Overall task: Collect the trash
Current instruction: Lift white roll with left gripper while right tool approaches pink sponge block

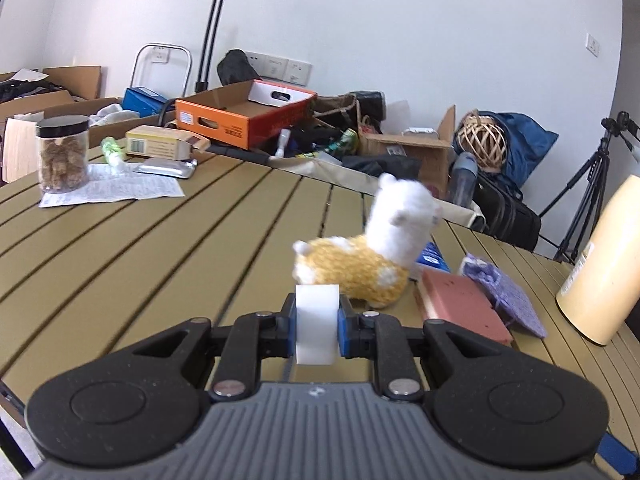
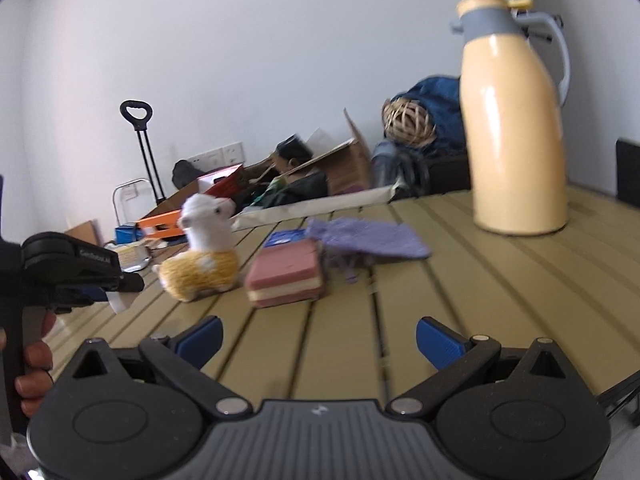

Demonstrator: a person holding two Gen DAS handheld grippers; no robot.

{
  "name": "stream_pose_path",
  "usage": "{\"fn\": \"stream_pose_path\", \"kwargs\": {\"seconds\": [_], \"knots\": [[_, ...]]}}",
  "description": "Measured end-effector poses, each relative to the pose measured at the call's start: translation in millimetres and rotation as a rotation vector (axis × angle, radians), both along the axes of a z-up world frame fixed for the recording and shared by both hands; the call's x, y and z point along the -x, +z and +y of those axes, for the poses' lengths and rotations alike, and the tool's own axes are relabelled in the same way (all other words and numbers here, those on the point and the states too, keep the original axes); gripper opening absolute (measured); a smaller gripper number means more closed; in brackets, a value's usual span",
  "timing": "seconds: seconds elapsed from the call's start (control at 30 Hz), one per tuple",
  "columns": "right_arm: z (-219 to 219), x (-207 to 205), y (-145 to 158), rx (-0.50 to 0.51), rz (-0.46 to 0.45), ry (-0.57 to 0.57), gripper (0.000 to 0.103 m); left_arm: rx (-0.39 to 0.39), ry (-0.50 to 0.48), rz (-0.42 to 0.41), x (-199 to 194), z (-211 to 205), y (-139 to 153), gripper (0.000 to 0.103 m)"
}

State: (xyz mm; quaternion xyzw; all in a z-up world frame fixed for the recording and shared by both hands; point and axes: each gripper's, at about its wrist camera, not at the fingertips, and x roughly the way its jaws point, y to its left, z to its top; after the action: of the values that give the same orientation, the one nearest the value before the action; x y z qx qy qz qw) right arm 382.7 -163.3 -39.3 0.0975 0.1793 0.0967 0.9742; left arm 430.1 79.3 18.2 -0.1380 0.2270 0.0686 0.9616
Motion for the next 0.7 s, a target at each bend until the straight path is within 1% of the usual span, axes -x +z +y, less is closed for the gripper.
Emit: {"fn": "stream_pose_path", "kwargs": {"seconds": [0.13,0.33,0.43,0.53,0.7], "knots": [[19,-9,2,-0.004,0.022,0.006,0.103,0.01,0.01,-0.002,4,16,2,0.019],[48,-23,9,0.065,0.009,0.029,0.103,0.015,0.014,-0.014,10,31,5,0.019],[59,-35,16,0.114,0.013,0.021,0.103,0.006,0.021,-0.023,11,38,7,0.019],[69,-51,26,0.155,0.013,0.013,0.102,0.017,0.029,-0.026,12,46,9,0.019],[79,-82,38,0.187,0.043,-0.004,0.102,0.029,0.037,-0.023,12,54,9,0.019]]}}
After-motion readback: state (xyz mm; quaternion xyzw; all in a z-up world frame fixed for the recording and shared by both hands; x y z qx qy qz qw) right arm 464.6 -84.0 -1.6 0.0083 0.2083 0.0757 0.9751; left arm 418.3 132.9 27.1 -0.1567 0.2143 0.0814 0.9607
